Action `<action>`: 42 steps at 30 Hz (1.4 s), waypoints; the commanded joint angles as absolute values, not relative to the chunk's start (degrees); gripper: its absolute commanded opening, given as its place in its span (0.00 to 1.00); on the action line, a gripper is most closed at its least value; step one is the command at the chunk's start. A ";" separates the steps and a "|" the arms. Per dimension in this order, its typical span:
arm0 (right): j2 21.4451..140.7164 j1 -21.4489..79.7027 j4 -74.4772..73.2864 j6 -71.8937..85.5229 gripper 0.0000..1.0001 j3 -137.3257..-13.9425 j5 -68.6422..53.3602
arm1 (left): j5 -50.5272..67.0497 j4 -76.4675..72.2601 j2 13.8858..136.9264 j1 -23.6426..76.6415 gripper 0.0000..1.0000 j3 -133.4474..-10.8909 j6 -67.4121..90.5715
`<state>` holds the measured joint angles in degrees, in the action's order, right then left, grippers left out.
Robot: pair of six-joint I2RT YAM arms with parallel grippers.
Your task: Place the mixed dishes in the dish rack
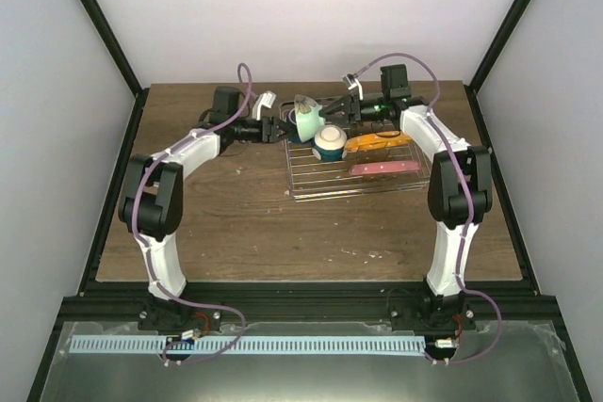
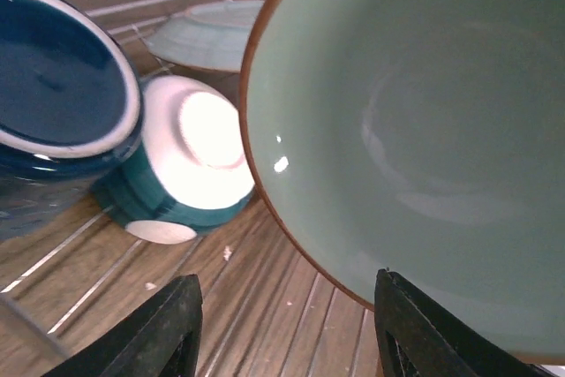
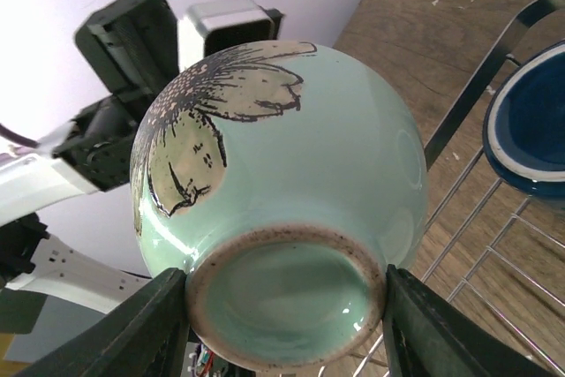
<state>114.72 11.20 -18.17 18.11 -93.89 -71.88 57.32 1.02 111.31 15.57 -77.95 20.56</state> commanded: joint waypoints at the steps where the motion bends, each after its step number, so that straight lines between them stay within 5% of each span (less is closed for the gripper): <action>1: 113.31 10.91 -26.02 11.90 0.44 -99.55 -70.30 | 50.38 10.79 107.34 14.95 0.55 -81.14 12.75; 21: 112.85 16.89 -54.05 0.14 0.44 -108.58 -44.77 | 26.08 33.32 100.01 11.30 0.46 -89.91 3.60; 42: 117.20 25.96 -65.70 0.98 0.42 -116.64 -20.62 | 21.37 35.49 96.16 11.31 0.46 -86.77 0.48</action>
